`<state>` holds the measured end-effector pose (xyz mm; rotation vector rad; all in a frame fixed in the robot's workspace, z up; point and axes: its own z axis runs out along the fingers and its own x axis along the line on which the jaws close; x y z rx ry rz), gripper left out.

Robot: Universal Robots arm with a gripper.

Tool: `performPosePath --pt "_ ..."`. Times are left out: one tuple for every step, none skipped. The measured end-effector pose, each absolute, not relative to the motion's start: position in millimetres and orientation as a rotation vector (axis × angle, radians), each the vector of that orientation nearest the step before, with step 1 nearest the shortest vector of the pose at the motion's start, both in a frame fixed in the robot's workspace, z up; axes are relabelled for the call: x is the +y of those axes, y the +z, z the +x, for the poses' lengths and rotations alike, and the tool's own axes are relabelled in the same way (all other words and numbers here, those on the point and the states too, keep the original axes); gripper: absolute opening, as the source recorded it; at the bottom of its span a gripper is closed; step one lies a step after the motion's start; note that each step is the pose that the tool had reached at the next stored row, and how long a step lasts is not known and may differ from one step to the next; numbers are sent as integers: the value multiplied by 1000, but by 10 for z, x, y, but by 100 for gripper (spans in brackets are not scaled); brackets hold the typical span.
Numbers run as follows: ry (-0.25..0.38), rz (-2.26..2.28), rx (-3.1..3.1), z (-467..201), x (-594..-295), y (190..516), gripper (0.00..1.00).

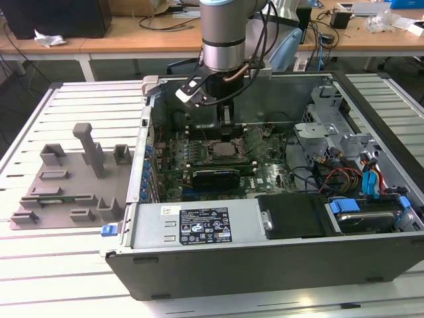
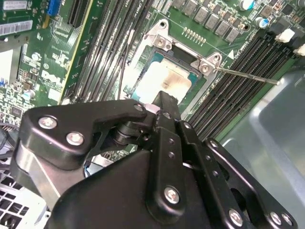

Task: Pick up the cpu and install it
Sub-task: 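Place the cpu into insertion slot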

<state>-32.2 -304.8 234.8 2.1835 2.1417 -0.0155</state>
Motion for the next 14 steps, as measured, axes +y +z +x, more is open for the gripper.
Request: performPosePath --pt "-15 2183 2142 -322 -3048 2351 11" --pt "-15 2183 2142 -318 -3049 2352 11" --pt "-16 2183 2142 -314 -3049 2352 11" --pt "-16 2183 2142 -314 -3049 2352 11" --pt "-16 2183 2142 -314 -3049 2352 11" --pt "-16 2183 2142 -314 -3049 2352 11" --pt "-16 2183 2142 -314 -3049 2352 11" --pt "-16 2183 2142 -313 -3049 2352 11" --pt "-15 2183 2142 -313 -3048 2344 11" --pt "-15 2183 2142 -313 -3049 2319 11" --pt "-16 2183 2142 -313 -3049 2301 11" --pt "-16 2183 2142 -313 -3049 2272 11" --pt "-15 2183 2142 -313 -3050 2243 11" --pt "-16 2183 2142 -313 -3050 2225 11"
